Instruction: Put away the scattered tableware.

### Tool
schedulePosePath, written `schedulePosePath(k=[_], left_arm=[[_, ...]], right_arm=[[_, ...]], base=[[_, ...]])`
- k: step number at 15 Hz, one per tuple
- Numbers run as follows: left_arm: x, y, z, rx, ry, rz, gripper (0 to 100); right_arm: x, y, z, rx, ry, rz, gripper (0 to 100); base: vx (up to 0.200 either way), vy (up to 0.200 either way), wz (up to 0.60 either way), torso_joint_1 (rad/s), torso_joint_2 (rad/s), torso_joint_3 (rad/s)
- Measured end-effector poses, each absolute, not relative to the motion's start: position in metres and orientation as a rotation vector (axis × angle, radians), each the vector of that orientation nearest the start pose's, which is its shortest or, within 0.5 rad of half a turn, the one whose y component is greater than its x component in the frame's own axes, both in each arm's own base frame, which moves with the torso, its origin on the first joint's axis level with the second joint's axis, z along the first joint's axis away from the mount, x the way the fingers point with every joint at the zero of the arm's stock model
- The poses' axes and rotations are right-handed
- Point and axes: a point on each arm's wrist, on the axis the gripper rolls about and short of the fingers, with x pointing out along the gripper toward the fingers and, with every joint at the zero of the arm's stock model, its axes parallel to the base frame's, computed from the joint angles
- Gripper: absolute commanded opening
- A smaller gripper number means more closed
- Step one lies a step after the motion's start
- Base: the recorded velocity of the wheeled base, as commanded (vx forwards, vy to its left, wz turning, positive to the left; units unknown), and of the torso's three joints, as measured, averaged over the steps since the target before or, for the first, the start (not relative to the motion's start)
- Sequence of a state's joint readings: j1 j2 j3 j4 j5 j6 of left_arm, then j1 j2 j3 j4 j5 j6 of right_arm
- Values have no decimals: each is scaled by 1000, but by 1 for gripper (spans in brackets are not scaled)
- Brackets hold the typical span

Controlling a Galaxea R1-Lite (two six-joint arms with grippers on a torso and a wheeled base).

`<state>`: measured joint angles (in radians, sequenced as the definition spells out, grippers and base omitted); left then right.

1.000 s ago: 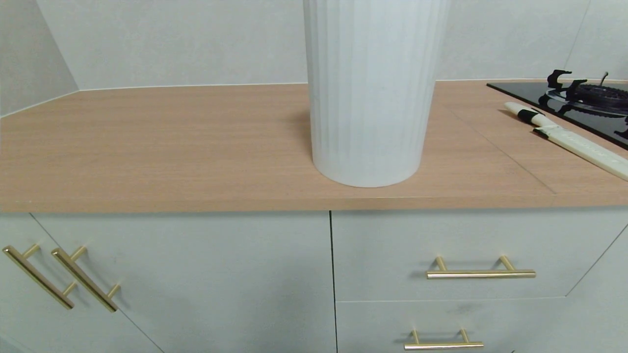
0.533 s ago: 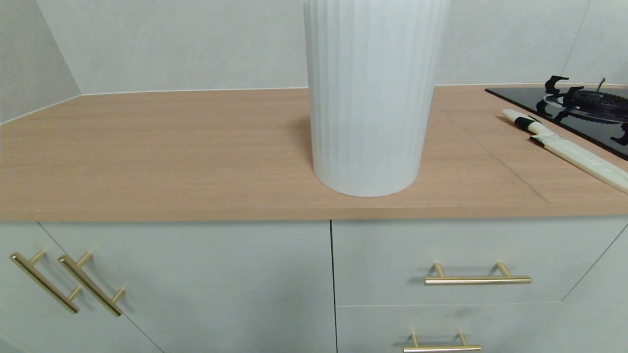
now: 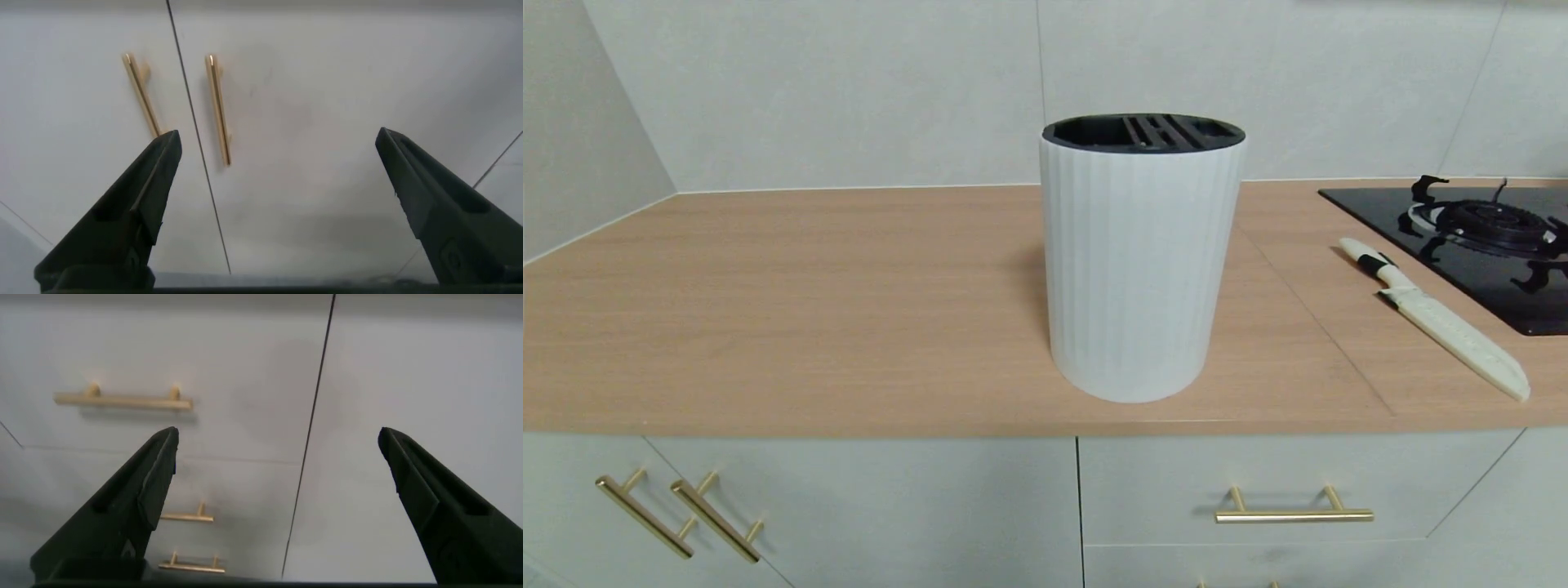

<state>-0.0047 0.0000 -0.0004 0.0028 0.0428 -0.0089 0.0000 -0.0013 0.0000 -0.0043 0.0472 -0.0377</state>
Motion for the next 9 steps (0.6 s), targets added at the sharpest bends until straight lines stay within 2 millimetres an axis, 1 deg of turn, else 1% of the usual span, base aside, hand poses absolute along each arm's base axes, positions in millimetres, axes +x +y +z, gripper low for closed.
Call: schedulePosePath(k=[9], left_arm=[[-23, 1, 75, -9, 1, 38, 100]], right_arm=[[-23, 1, 76, -38, -6, 47, 100]], base=[[0, 0, 0, 207, -488, -282]])
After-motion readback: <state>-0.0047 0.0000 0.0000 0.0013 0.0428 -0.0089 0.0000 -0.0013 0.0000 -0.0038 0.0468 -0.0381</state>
